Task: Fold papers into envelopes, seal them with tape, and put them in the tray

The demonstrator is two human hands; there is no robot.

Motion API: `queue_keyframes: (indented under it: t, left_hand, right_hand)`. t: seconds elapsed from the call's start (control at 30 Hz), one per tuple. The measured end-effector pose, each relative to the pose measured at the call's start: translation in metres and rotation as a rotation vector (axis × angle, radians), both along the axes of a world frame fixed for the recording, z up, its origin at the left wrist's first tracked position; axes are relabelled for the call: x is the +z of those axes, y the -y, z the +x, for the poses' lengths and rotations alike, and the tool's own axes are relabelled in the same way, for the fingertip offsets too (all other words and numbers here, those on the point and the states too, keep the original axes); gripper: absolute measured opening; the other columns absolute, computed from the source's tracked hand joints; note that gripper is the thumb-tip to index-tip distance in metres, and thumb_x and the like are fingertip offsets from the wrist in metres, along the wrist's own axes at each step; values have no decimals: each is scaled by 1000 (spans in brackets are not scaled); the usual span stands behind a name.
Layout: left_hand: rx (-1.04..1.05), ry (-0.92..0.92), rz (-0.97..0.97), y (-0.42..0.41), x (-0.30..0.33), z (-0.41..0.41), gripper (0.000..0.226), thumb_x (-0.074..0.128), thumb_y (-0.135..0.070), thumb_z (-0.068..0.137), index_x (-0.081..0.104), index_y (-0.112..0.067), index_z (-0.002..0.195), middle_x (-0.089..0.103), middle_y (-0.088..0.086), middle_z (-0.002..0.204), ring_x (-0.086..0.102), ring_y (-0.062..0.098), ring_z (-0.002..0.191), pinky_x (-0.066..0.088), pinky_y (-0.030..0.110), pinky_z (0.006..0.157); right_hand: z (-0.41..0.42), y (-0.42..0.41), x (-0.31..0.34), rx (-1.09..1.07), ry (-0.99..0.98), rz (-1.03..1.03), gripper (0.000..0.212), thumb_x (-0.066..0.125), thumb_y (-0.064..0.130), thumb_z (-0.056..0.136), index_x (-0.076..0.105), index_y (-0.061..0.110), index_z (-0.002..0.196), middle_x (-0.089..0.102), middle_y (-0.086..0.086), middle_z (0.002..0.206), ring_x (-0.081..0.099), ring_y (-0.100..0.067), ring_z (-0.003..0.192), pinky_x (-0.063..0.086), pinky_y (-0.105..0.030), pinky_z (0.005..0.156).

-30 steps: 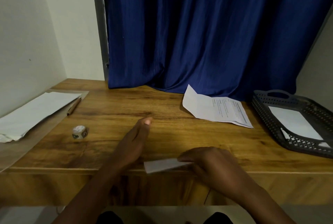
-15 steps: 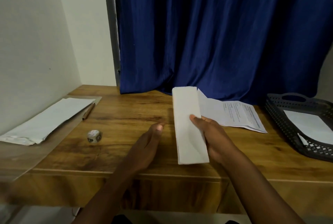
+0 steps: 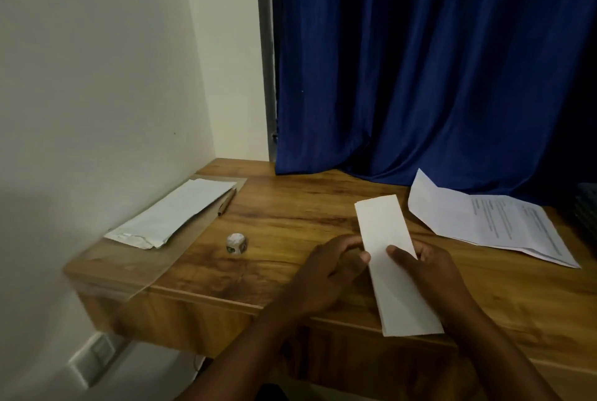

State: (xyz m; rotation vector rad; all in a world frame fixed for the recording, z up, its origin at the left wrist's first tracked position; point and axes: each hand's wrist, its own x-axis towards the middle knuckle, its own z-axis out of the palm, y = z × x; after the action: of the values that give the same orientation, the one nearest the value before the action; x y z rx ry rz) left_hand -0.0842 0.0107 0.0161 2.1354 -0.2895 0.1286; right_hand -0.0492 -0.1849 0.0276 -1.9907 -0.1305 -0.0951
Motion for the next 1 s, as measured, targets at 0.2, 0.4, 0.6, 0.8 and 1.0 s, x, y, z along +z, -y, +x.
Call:
queue_keyframes:
  t: [0.2,0.4,0.6,0.8,1.0]
  left_hand:
    - [70,101,-129,-40,42,2,28,65,-35,97,66,-38,125,69,-20,121,65,0,109,56,27,92]
    - [335,218,284,-141,85,19,35,69,-46,91,67,-35,124,65,-19,128,60,3,117,51,31,100]
    - [641,-121,734,-246,64,29,66,70,-54,87,51,-23,142,57,4,143,55,24,129,46,38,103]
    - [768,-214,842,-277,32,26,69,64,-61,87,47,-20,141,59,8,137,57,27,124,49,39,98]
    - [795,-167,886,-289,40,30,34,61,-42,94,73,-10,96,74,7,96,67,21,86,53,32,75]
  right_hand:
    - [3,5,-12,-29,29,19,40,63,35,95,58,16,129,63,-4,109,62,-13,84,48,-25,64]
    - [11,5,-17,-33,52,41,42,63,27,95,57,4,130,61,-2,99,56,-12,78,46,-31,70]
    - [15,7,-18,-39,67,36,42,62,25,96,55,4,132,57,-5,102,53,-7,75,41,-28,65]
    - [16,8,-20,-37,73,39,42,63,26,95,56,5,131,58,-6,103,54,-8,76,42,-30,67]
    - [18,9,-21,-21,92,25,39,62,26,95,57,6,128,60,-6,103,56,-9,78,41,-21,62]
